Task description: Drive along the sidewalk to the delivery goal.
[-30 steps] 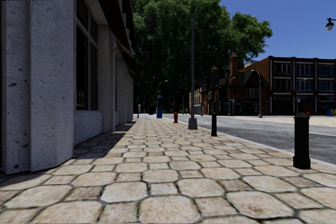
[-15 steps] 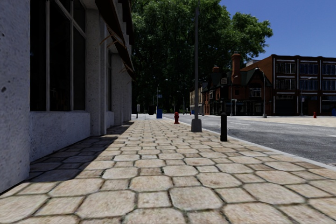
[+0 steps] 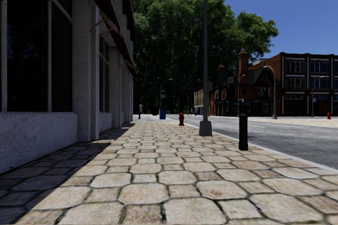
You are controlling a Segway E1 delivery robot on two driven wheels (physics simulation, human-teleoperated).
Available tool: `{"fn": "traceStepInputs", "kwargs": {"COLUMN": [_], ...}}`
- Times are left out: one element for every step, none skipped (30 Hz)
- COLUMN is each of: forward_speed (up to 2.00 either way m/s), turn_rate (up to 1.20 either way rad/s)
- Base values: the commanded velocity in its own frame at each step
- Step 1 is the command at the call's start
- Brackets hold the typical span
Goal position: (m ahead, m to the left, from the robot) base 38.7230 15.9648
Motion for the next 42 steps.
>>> {"fn": "traceStepInputs", "kwargs": {"forward_speed": [2.00, 2.00, 2.00, 2.00, 2.00, 2.00, 2.00, 2.00, 2.00, 2.00, 2.00, 2.00, 2.00, 2.00, 2.00, 2.00, 2.00, 2.00, 2.00, 2.00, 2.00, 2.00, 2.00, 2.00, 2.00, 2.00, 2.00, 2.00, 2.00, 2.00, 2.00, 2.00, 2.00, 2.00, 2.00, 2.00, 2.00, 2.00, 2.00, 2.00, 2.00, 2.00], "turn_rate": [0.00, 0.00, 0.00, 0.00, 0.09, 0.25, 0.32, 0.32, 0.33, 0.33, 0.34, 0.34, 0.34, 0.29, 0.16, 0.16, 0.03, 0.00, 0.00, 0.00, 0.00, 0.00, 0.00, 0.00, 0.00, 0.00, 0.00, 0.09, 0.09, 0.25, 0.36, 0.38, 0.38, 0.31, 0.13, 0.04, 0.00, 0.00, 0.00, 0.00, 0.00, 0.00]}}
